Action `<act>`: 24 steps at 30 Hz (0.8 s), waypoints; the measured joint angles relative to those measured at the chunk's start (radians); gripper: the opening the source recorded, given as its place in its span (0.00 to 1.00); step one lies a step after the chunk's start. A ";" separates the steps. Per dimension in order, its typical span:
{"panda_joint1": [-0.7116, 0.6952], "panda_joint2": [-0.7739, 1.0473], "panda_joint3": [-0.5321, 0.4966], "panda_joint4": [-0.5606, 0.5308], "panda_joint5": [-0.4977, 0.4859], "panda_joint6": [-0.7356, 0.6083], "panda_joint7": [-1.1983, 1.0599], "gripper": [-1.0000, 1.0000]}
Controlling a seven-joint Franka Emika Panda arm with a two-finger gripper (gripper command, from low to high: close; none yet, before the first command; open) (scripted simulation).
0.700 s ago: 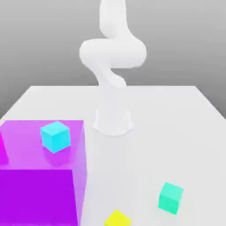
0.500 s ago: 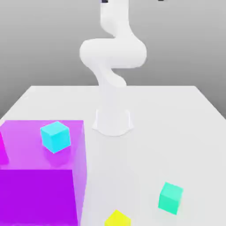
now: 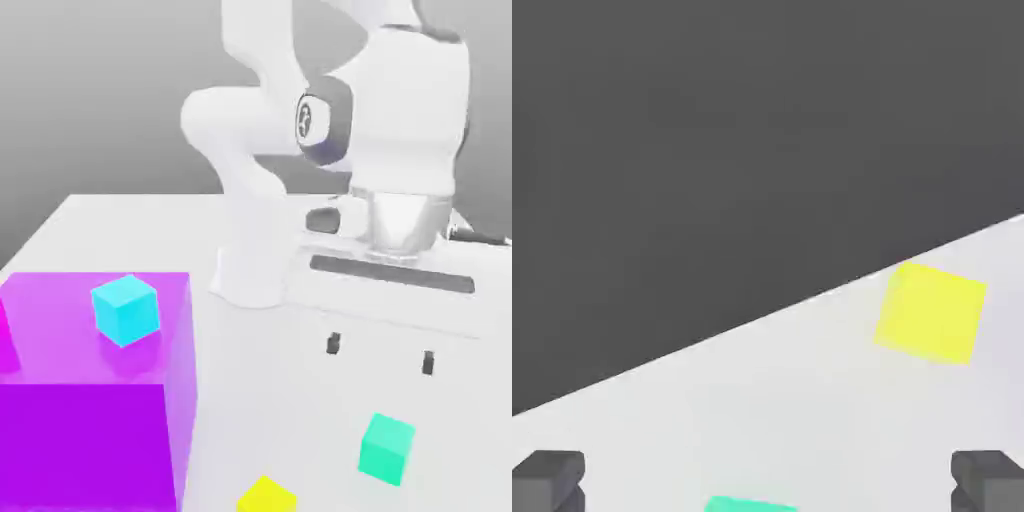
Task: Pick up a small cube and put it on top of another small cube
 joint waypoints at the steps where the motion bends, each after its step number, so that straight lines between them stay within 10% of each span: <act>1: 0.011 0.035 0.000 -0.009 -0.003 0.016 0.033 0.50; 9: 0.145 0.320 -0.122 -0.002 -0.125 0.201 0.228 0.50; 10: 0.160 0.340 -0.139 0.003 -0.138 0.216 0.238 0.00; 24: 0.073 0.153 -0.049 -0.021 0.035 0.061 0.167 0.00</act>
